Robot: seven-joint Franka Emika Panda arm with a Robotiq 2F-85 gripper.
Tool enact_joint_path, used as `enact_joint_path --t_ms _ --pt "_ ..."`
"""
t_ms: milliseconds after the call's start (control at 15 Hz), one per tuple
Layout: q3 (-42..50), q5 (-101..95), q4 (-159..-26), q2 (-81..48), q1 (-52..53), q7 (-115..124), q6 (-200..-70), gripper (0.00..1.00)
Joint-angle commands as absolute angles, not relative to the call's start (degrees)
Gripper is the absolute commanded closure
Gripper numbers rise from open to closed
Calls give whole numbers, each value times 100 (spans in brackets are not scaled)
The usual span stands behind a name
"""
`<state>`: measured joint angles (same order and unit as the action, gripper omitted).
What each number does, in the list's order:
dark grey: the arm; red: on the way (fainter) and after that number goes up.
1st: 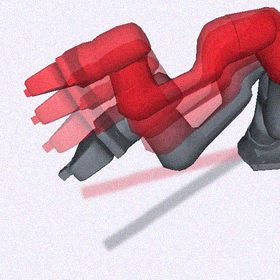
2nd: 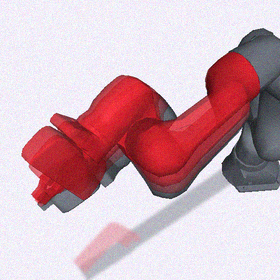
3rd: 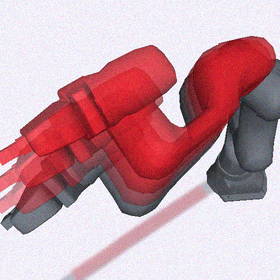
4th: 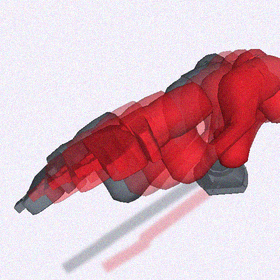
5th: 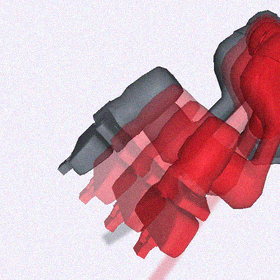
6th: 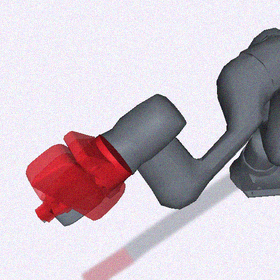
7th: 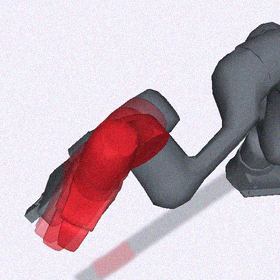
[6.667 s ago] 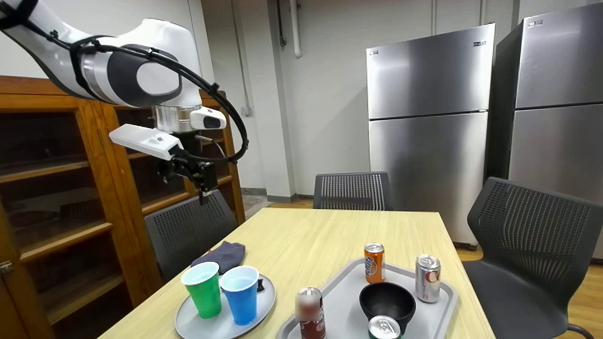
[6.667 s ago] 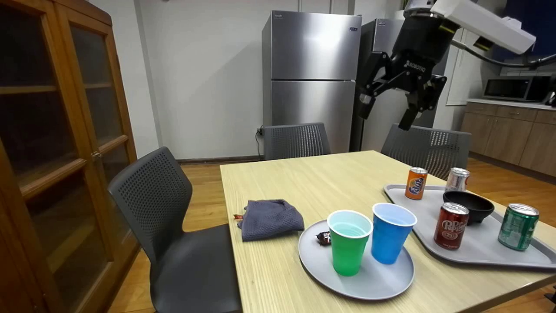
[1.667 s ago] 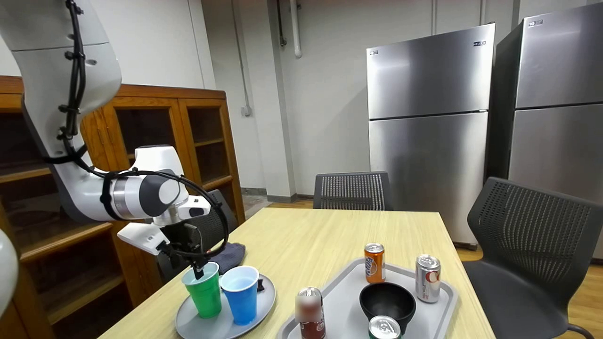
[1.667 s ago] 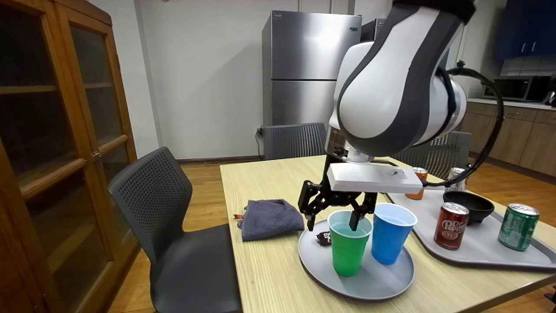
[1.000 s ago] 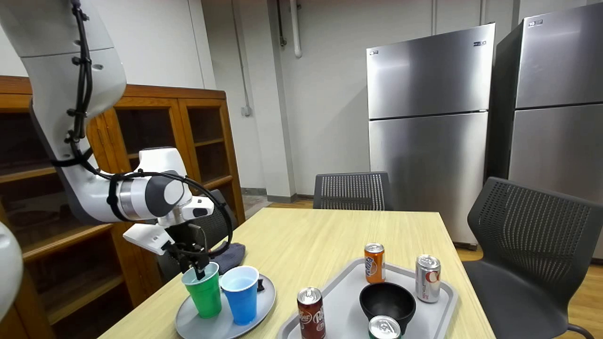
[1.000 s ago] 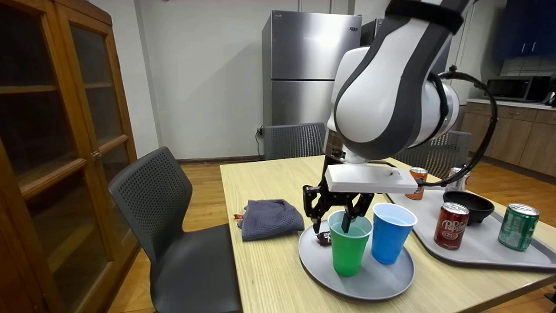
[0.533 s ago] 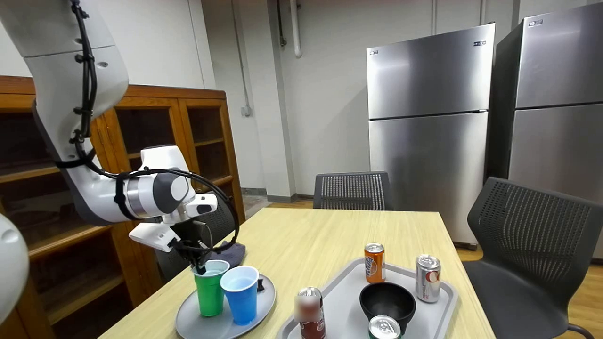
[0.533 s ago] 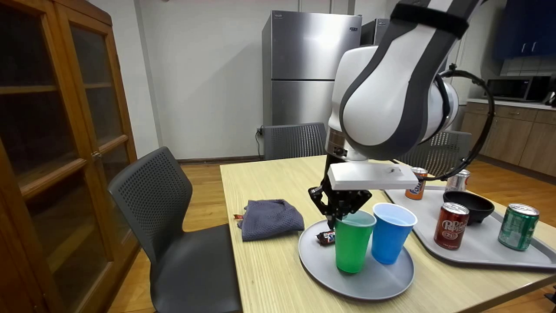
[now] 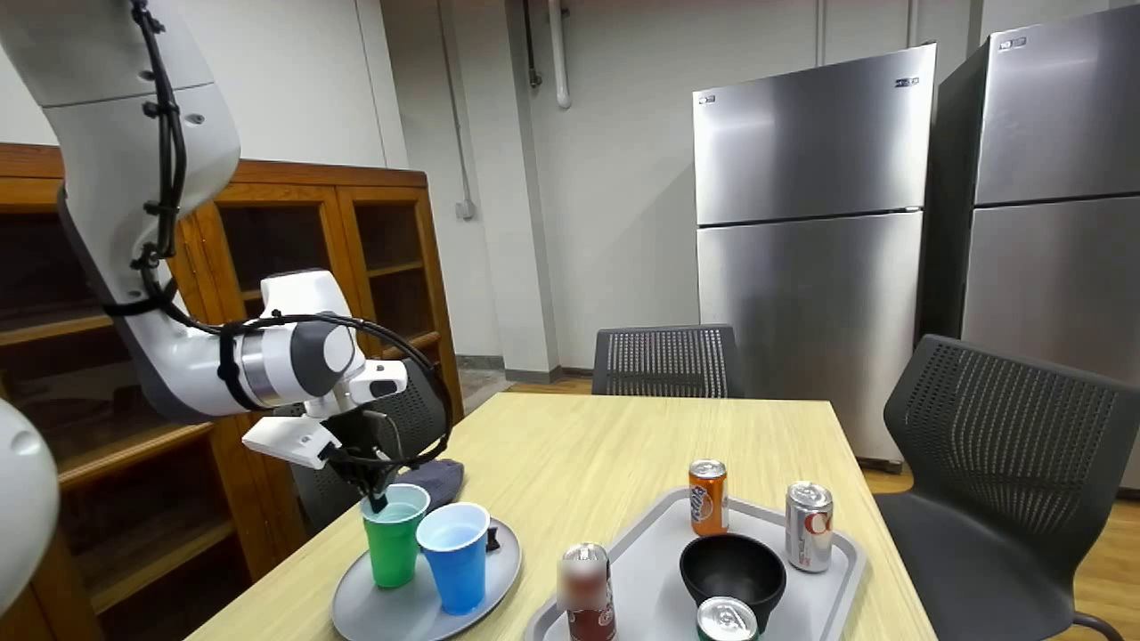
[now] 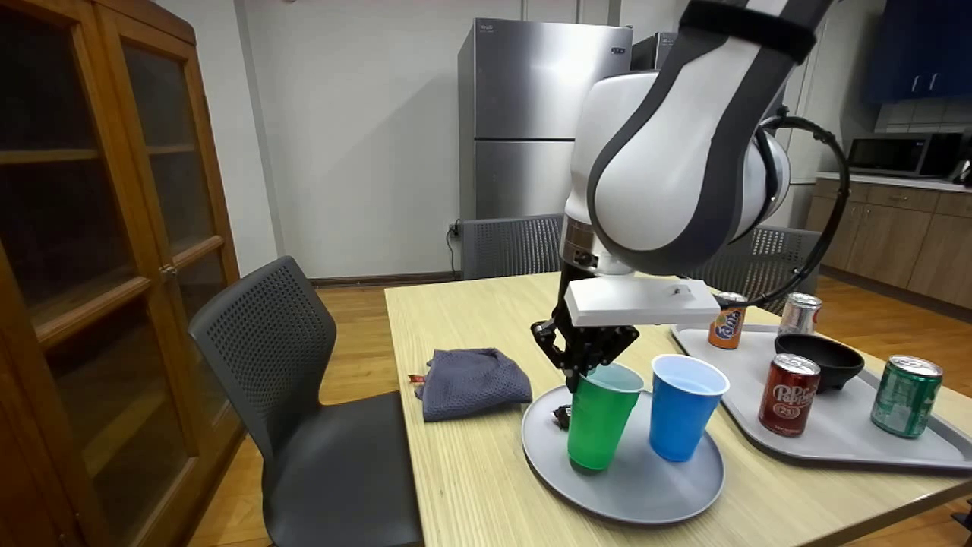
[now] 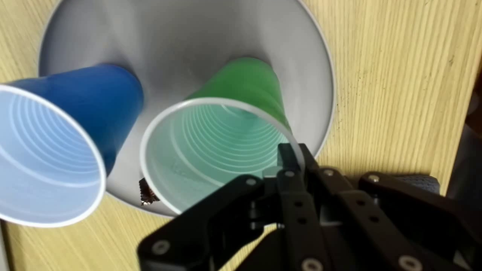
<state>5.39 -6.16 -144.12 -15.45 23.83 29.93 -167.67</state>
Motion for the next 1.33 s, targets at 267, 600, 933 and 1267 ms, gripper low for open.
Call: enact_joint_path --t_ms 267,600,933,1267 --pt "414 -833 -14096 -1448 2618 3097 -16570 99" --pt "148 -779 -13781 -1589 2655 2940 -16581 99" --pt "-182 -675 -13382 -1893 2640 2754 -16568 99" --pt "-231 -689 -12901 -2343 2754 2582 -16518 99"
